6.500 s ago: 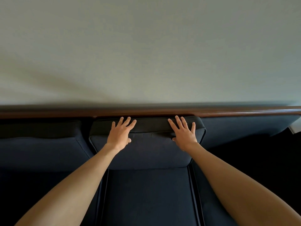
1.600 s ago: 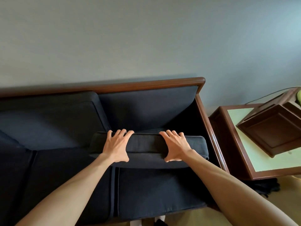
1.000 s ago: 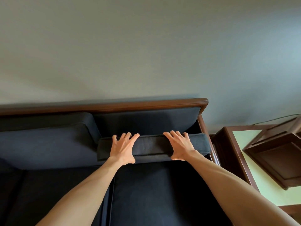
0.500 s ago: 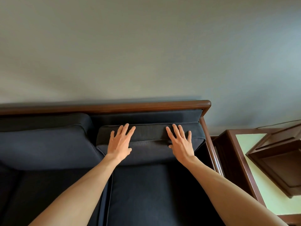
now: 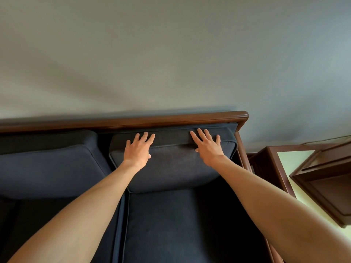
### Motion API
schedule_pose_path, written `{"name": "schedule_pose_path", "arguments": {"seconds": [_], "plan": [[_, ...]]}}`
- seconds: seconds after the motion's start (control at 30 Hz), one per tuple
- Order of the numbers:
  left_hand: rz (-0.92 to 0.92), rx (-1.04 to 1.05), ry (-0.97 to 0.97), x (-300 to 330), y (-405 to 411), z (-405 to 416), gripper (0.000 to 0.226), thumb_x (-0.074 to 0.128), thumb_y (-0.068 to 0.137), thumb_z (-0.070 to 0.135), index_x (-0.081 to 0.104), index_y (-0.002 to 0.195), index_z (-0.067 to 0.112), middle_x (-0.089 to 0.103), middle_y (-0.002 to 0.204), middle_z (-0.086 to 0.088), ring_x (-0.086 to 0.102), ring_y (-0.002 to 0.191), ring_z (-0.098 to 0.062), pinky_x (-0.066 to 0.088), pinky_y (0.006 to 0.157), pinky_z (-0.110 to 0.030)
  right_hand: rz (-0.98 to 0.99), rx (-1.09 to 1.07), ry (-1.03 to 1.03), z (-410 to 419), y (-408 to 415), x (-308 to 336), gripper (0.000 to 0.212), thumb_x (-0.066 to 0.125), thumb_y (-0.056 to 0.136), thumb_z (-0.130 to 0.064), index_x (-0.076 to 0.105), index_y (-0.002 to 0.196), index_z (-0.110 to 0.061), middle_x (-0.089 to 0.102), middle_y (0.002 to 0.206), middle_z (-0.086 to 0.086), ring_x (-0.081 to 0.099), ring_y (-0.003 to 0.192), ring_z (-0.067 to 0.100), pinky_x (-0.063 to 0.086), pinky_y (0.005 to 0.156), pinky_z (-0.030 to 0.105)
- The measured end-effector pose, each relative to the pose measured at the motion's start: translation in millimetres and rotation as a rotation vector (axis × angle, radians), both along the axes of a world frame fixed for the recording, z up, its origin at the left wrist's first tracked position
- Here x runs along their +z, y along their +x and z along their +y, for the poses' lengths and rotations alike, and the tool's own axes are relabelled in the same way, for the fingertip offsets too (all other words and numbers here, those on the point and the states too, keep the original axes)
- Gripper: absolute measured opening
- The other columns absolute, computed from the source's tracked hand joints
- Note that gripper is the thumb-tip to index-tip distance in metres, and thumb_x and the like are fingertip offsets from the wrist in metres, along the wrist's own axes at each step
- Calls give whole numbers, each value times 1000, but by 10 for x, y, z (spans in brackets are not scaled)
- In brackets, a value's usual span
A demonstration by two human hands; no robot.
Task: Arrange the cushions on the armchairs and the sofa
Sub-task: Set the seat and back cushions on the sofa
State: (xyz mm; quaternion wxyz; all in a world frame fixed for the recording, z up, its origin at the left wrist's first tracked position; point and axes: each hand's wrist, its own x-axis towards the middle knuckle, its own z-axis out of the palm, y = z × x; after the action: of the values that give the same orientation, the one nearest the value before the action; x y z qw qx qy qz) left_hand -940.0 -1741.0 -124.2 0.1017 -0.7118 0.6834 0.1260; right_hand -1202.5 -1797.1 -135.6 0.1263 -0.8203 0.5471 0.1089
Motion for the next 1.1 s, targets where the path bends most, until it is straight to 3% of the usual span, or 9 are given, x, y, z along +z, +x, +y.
{"name": "schedule_pose_path", "arguments": {"seconds": [0.27, 0.63, 0.77, 0.93, 1.1], "plan": [[9, -16, 15, -39, -4, 150, 84, 56, 98, 21, -4, 156, 23, -3, 165, -5, -2, 151, -31, 14, 119, -55, 4, 21, -19, 121, -42, -59, 74, 40, 104, -25, -14, 155, -25, -13, 165, 5, -15, 151, 30, 0, 116, 63], [117, 6, -8, 315, -147, 348, 66, 56, 98, 24, 22, 155, 19, 17, 163, -8, 10, 151, -25, 16, 120, -50, -45, 48, -3, 373, -88, 336, 76, 50, 101, -27, 1, 157, -15, -3, 165, 10, -9, 152, 28, 3, 118, 60], [149, 2, -66, 820, -281, 324, 55, 57, 97, 31, 40, 147, 16, 32, 157, -7, 25, 146, -25, 26, 117, -47, -90, 39, -27, 409, -95, 847, 65, 51, 99, -23, 20, 155, -12, 11, 164, 11, -1, 152, 28, 7, 118, 59], [238, -13, -178, 1635, -464, 353, 43, 59, 95, 35, 55, 134, 18, 57, 138, -1, 54, 123, -24, 46, 101, -41, -166, -32, -115, 616, -184, 1636, 53, 55, 93, -19, 43, 145, -15, 32, 155, 8, 21, 145, 27, 22, 113, 55], [294, -86, -218, 1976, -725, 856, 39, 61, 94, 35, 58, 130, 19, 61, 132, 1, 59, 116, -21, 50, 94, -40, -228, -127, -149, 1171, -313, 2078, 51, 57, 89, -17, 50, 139, -16, 42, 147, 7, 33, 139, 28, 33, 108, 49]]}}
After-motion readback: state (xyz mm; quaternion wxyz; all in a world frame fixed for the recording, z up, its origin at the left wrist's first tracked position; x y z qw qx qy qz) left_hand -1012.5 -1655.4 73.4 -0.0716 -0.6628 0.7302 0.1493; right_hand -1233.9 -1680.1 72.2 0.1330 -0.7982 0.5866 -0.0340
